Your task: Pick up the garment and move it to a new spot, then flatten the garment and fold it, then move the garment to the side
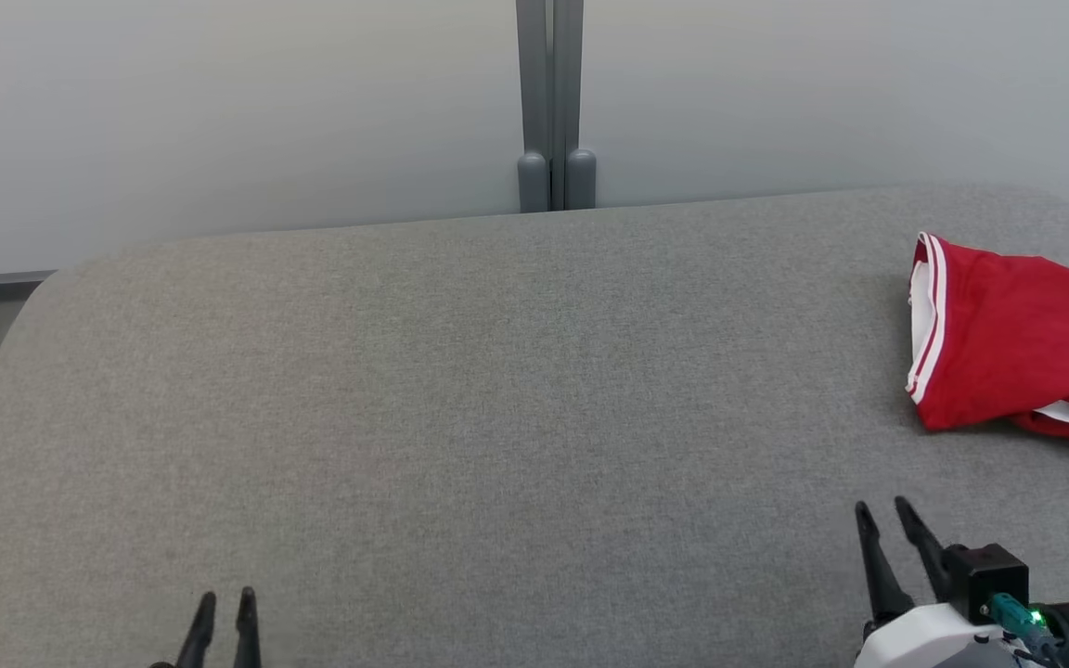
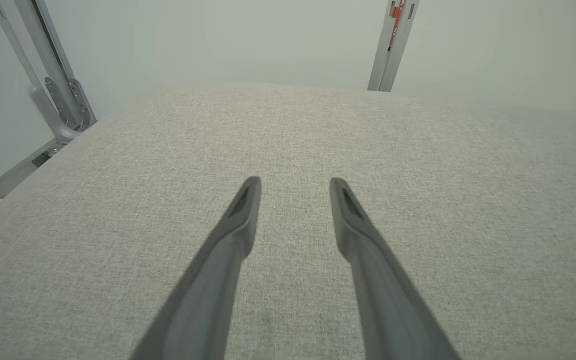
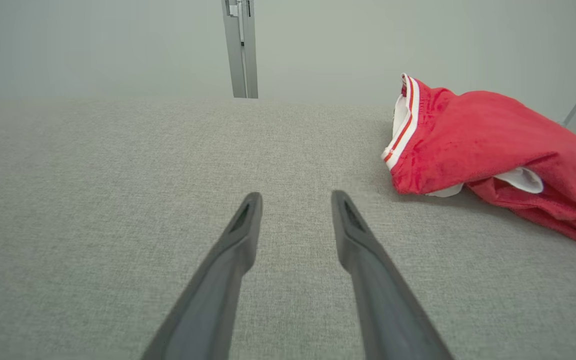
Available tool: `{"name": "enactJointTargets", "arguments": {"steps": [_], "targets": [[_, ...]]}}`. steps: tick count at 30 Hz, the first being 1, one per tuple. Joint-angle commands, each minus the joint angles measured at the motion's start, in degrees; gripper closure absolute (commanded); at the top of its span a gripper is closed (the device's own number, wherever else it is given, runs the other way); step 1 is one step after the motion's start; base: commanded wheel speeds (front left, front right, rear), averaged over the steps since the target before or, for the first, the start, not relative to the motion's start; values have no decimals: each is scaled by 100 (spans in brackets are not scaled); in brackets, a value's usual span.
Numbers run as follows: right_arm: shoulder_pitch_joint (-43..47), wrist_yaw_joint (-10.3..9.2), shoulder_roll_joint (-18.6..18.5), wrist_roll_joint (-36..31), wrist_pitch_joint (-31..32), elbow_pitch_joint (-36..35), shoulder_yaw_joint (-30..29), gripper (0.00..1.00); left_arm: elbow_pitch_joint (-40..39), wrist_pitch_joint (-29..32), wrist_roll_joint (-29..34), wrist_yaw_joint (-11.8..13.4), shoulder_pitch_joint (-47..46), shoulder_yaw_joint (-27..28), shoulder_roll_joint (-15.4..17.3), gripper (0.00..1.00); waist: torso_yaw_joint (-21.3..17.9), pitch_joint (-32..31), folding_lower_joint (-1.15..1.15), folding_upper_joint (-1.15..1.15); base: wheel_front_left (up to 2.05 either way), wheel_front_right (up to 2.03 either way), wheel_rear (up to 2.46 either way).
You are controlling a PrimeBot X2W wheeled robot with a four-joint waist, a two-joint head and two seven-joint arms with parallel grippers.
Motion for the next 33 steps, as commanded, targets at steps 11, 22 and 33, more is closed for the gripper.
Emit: {"name": "enactJointTargets", "arguments": {"steps": [11, 22, 33], "targets": [[-219, -1, -13, 1415, 396, -58, -115, 100, 17, 357, -1258, -15, -318, 105, 9, 100, -13, 26, 0, 0, 0, 0, 0], [-274, -2, -17, 2620, 613, -191, -91, 100, -8, 598, -2317, -29, -509, 123, 11, 100, -26, 51, 0, 0, 0, 0, 0], [-430, -3, -22, 4312, 993, -301, -137, 100, 5, 981, -3815, -48, -820, 189, 15, 100, -46, 92, 0, 0, 0, 0, 0]]}}
